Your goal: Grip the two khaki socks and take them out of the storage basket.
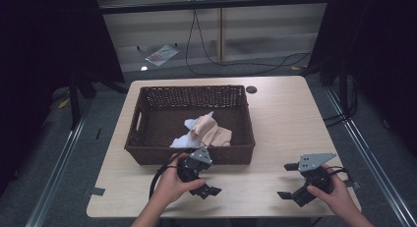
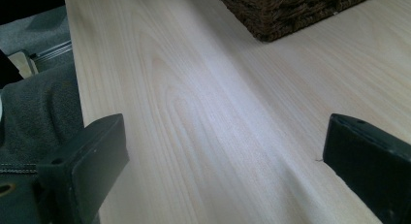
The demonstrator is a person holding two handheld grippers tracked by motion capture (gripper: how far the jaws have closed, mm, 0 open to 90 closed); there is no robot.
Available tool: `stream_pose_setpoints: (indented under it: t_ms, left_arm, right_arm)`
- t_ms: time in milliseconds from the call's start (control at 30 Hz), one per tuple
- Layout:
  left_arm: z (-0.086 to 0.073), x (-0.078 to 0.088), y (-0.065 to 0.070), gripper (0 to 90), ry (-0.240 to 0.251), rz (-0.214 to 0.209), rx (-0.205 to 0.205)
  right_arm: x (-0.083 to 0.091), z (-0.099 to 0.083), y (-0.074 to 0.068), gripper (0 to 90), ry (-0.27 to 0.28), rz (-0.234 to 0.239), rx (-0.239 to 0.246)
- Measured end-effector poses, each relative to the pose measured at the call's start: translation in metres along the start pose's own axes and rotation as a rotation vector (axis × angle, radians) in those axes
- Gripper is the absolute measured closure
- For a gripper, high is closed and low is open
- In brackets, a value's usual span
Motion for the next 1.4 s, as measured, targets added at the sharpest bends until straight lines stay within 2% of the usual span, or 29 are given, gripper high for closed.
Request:
stream_pose_setpoints:
  t_ms: [167,367,600,633,733,767,833,900,933,1033,1100,1267,1367,1400]
  left_arm:
    - [0.006,0.004,-0.001,5.0,-0.010,-0.001,0.021]
    - [0.011,0.012,-0.001,5.5,-0.039,-0.017,0.022]
    - [0.015,0.018,0.000,5.7,-0.058,-0.013,0.028]
    - [0.019,0.022,-0.001,5.7,-0.066,-0.010,0.020]
    - [0.025,0.028,0.000,5.8,-0.062,-0.018,0.034]
    - [0.026,0.030,-0.001,5.9,-0.070,-0.016,0.021]
    - [0.031,0.034,0.000,5.8,-0.064,-0.015,0.034]
    - [0.035,0.038,-0.001,5.8,-0.072,-0.018,0.026]
    - [0.037,0.039,0.000,5.8,-0.063,-0.015,0.038]
    - [0.044,0.044,-0.002,5.7,-0.074,-0.001,0.035]
    - [0.049,0.048,-0.002,5.8,-0.079,-0.006,0.043]
    - [0.061,0.056,-0.006,5.9,-0.111,-0.009,0.032]
    - [0.066,0.061,-0.010,5.9,-0.124,-0.005,0.037]
    - [0.069,0.061,-0.011,5.9,-0.118,0.000,0.050]
  right_arm:
    - [-0.001,0.000,0.000,2.1,-0.002,0.003,0.001]
    - [0.000,0.000,-0.001,2.1,-0.002,0.006,0.002]
    - [0.001,0.000,-0.001,2.1,-0.005,0.003,0.003]
    - [0.001,0.000,0.000,2.1,-0.005,0.004,0.007]
    - [0.001,0.000,-0.001,2.1,-0.005,0.005,0.007]
    - [0.001,0.000,-0.001,2.1,-0.004,0.008,0.003]
    - [0.001,0.000,-0.001,2.1,-0.003,0.008,0.003]
    - [0.001,0.000,-0.001,2.1,-0.004,0.008,0.003]
    - [0.001,0.000,-0.001,2.1,-0.004,0.009,0.006]
    - [0.001,0.000,-0.001,2.1,-0.004,0.008,0.006]
    - [0.002,0.000,-0.002,2.1,-0.004,0.009,0.003]
    - [0.001,0.000,-0.002,2.1,-0.005,0.010,0.006]
    - [0.002,0.000,-0.002,2.1,-0.004,0.012,0.007]
    - [0.002,0.000,-0.002,2.1,-0.004,0.012,0.007]
Point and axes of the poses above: each handheld gripper's, and its own axes: x roughly backward along the jaws, z roughly out of its top, y roughly to its right, the point moved 10 cm from there along -x, roughly forward along the jaws, and after that the axes turned 11 degrees about y, right-handed, at the moved point
